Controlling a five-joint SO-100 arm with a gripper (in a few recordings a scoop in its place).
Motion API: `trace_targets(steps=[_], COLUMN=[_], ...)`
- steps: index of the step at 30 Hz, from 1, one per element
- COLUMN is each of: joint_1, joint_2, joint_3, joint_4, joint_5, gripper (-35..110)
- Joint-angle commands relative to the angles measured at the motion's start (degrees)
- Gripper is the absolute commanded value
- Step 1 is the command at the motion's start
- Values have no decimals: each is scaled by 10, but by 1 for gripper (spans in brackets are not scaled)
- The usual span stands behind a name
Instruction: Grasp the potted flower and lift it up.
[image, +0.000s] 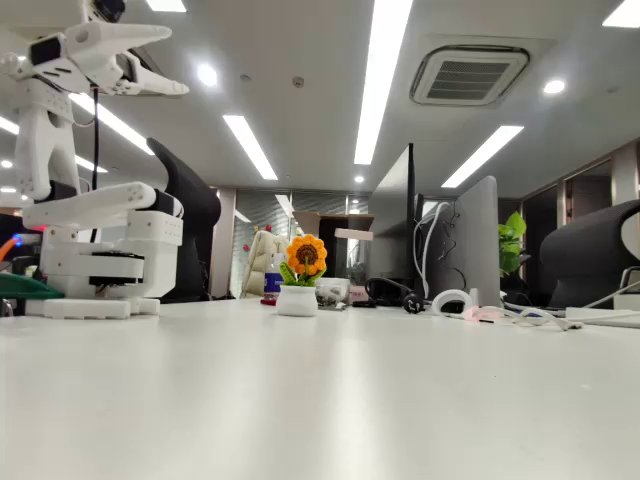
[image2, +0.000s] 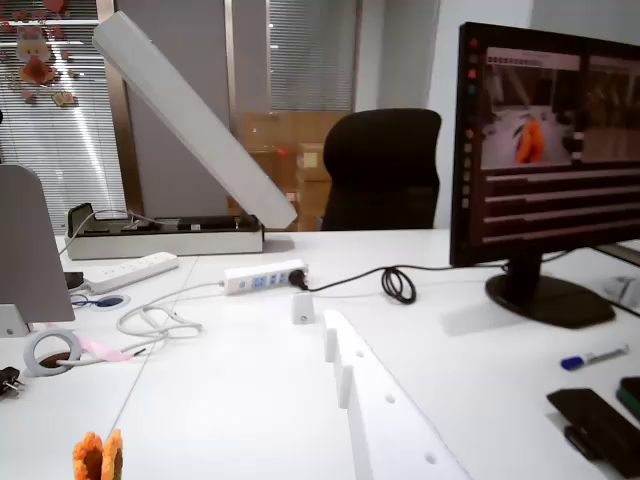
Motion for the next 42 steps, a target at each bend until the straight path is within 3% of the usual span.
trace_targets(steps=[1, 42], joint_1=[-7, -37], joint_2=[0, 0], joint_3=[-2, 10], joint_4=[16, 18], joint_5=[-8, 2], gripper=[56, 56])
